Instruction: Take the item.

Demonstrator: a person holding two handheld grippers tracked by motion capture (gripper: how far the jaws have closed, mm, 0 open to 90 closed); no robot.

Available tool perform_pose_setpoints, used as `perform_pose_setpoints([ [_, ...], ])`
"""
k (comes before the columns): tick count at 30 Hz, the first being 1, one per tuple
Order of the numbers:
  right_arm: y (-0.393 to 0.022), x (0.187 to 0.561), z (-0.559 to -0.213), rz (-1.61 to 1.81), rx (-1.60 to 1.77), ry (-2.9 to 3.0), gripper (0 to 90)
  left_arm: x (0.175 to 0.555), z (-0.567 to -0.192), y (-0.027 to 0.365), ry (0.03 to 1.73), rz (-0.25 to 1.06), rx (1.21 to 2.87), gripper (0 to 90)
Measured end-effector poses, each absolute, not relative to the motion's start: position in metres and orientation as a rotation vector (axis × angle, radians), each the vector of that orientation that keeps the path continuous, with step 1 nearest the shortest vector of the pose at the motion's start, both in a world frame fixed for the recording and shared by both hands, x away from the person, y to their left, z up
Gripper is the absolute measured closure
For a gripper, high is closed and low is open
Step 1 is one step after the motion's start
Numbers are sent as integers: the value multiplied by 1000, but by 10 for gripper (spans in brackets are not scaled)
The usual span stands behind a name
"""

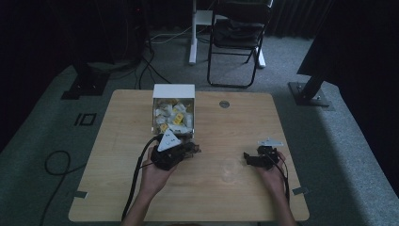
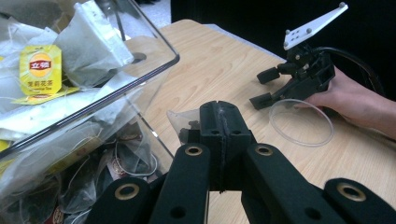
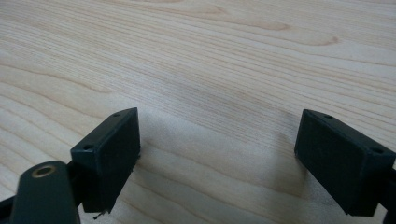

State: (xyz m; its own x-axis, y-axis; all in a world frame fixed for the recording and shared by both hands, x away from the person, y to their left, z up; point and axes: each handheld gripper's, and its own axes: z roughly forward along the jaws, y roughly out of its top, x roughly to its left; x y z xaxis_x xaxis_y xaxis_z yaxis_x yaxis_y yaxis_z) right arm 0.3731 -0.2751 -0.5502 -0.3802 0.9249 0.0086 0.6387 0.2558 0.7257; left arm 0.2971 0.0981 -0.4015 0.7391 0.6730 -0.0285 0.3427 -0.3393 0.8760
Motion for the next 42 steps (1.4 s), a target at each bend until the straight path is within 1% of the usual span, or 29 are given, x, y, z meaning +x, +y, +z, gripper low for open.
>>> perform_pose_setpoints([
  [42,-275,374,-550,917,1421,2113,141,299,-393,60,679,361,1949,900],
])
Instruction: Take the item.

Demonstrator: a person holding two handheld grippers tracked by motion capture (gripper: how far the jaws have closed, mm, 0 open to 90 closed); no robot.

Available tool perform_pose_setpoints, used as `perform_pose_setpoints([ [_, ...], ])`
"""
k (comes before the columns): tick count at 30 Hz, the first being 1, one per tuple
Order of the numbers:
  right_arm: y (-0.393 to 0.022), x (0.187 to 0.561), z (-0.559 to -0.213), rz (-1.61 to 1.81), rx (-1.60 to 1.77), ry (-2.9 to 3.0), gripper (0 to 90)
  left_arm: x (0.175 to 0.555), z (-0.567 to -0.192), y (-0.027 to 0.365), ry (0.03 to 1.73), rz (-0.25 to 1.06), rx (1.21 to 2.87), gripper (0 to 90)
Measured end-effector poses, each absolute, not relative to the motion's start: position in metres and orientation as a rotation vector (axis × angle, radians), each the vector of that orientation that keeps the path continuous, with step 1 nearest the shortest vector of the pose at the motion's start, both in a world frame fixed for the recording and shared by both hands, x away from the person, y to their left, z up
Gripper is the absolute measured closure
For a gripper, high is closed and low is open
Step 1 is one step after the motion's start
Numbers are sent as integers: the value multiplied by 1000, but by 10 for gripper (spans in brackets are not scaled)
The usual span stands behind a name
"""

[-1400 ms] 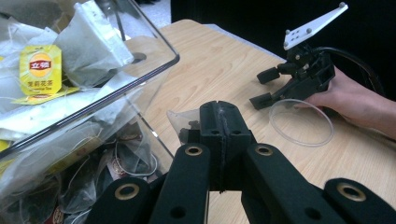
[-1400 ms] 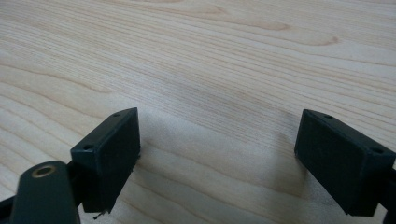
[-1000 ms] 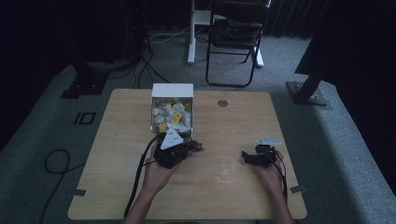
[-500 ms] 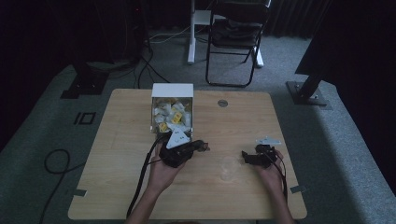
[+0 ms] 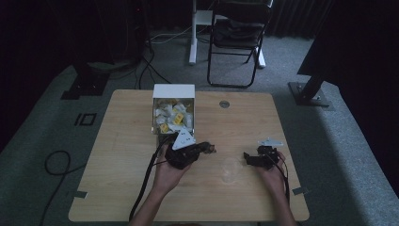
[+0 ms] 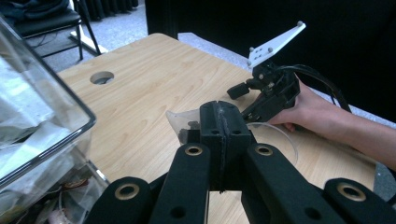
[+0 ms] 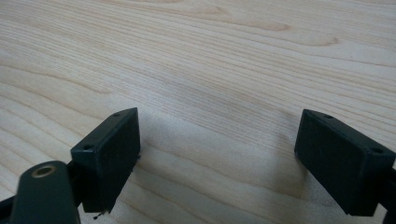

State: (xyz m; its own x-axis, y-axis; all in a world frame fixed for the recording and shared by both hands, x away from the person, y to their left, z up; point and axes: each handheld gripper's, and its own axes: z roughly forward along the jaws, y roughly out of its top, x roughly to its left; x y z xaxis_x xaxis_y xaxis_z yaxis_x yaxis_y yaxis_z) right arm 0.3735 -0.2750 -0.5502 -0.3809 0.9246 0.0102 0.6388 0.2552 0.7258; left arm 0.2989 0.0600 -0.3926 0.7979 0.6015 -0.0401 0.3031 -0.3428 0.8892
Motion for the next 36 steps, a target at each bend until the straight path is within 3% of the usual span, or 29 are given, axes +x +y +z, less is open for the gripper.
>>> perform_pose_setpoints([
  [36,-275,374,-550,917,1421,2113,141,292,-395,32,618,295,1961,900],
])
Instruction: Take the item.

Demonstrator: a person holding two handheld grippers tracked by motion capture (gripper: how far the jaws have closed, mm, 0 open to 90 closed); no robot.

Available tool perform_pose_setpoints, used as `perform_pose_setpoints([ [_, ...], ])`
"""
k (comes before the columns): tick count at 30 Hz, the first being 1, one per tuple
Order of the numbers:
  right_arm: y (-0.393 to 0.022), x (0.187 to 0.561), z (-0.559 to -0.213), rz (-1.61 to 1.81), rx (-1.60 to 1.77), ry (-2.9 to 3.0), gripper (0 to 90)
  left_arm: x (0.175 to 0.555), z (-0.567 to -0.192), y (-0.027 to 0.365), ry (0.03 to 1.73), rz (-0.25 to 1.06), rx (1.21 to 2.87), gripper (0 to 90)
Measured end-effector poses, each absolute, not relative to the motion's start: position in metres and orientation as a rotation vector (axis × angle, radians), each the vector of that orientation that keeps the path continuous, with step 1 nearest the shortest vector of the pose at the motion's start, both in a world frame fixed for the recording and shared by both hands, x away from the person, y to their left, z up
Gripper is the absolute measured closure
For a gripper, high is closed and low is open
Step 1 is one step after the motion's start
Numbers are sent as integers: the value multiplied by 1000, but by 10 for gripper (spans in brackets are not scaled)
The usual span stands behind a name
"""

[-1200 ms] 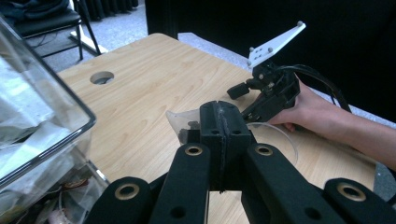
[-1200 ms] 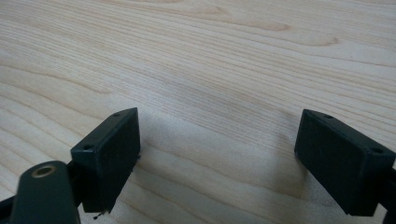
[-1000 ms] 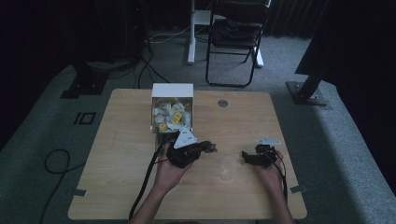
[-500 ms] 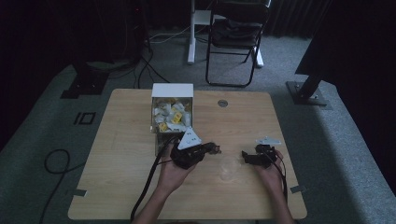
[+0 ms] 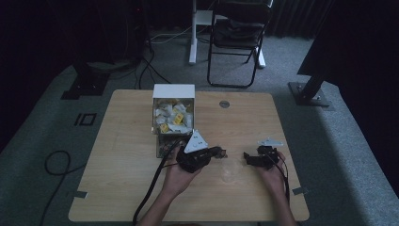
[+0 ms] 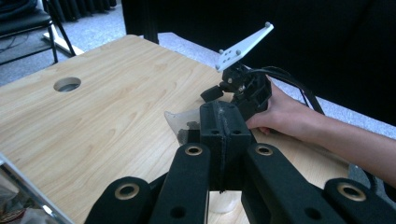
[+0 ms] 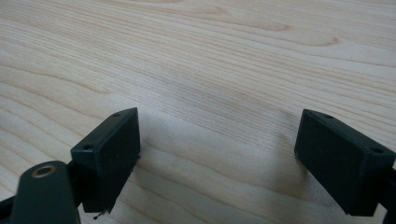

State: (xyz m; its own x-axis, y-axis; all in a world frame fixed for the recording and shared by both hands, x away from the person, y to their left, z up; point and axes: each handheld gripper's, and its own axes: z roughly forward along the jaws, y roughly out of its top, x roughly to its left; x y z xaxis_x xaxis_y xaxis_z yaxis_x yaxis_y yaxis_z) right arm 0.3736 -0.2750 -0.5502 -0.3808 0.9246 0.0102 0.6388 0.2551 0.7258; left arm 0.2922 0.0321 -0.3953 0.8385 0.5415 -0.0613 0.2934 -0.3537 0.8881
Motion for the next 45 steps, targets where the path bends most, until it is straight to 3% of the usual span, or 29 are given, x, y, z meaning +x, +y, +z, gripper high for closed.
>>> perform_pose_setpoints([
  [33,-275,374,-550,917,1421,2113,141,292,-418,-8,573,232,2021,900],
  [37,-275,374,-550,917,1421,2113,141,294,-421,-9,591,221,2012,734],
  [45,-275,374,-550,917,1421,2112,141,296,-422,17,654,276,1991,637],
])
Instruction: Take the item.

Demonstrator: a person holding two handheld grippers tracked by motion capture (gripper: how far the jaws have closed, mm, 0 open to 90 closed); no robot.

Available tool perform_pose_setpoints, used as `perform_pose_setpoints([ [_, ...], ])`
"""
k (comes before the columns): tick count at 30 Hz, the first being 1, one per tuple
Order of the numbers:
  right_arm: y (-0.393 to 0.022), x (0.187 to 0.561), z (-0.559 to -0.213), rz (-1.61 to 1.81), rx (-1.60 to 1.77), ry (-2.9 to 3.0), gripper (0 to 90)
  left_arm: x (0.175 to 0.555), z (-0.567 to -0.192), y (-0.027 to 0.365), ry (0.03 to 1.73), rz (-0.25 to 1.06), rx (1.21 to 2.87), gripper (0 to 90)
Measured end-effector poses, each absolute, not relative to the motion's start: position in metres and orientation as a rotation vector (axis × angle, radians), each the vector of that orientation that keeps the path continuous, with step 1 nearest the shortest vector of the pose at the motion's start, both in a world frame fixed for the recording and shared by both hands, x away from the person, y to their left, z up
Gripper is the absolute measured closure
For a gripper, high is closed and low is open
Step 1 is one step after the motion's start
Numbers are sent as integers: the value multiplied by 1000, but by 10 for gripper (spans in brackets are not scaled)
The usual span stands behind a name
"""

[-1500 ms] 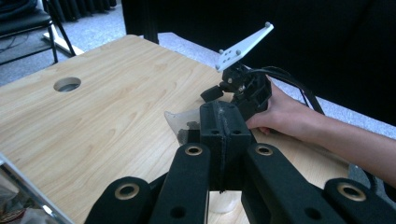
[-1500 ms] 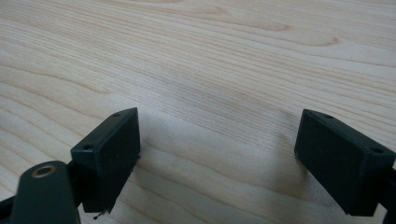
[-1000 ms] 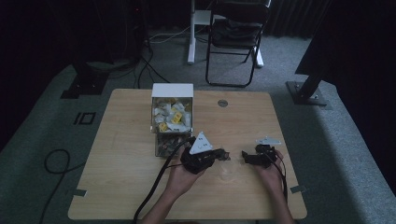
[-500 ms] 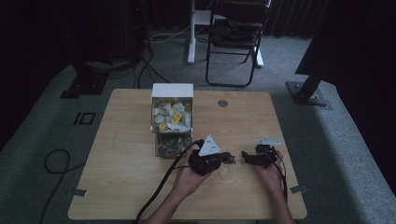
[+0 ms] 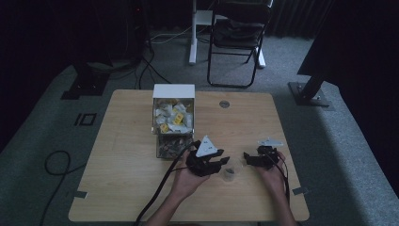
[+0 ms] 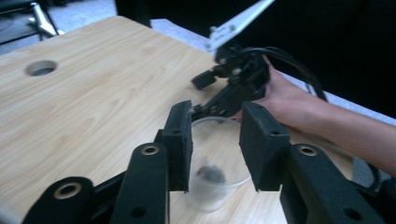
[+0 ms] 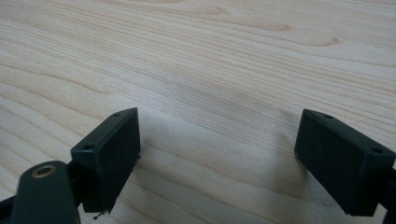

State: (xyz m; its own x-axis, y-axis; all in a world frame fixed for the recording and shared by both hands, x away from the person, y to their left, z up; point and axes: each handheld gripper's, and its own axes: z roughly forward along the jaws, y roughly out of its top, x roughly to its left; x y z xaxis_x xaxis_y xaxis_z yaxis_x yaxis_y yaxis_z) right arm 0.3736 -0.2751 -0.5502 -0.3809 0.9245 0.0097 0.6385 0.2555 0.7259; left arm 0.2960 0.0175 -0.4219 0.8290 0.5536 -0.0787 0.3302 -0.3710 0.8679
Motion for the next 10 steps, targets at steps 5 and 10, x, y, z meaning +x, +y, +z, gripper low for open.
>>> perform_pose_setpoints([
  [5,-275,374,-550,917,1422,2113,141,295,-425,36,695,301,1983,637],
  [10,-275,374,-550,917,1422,2112,141,294,-429,49,733,322,1973,636],
])
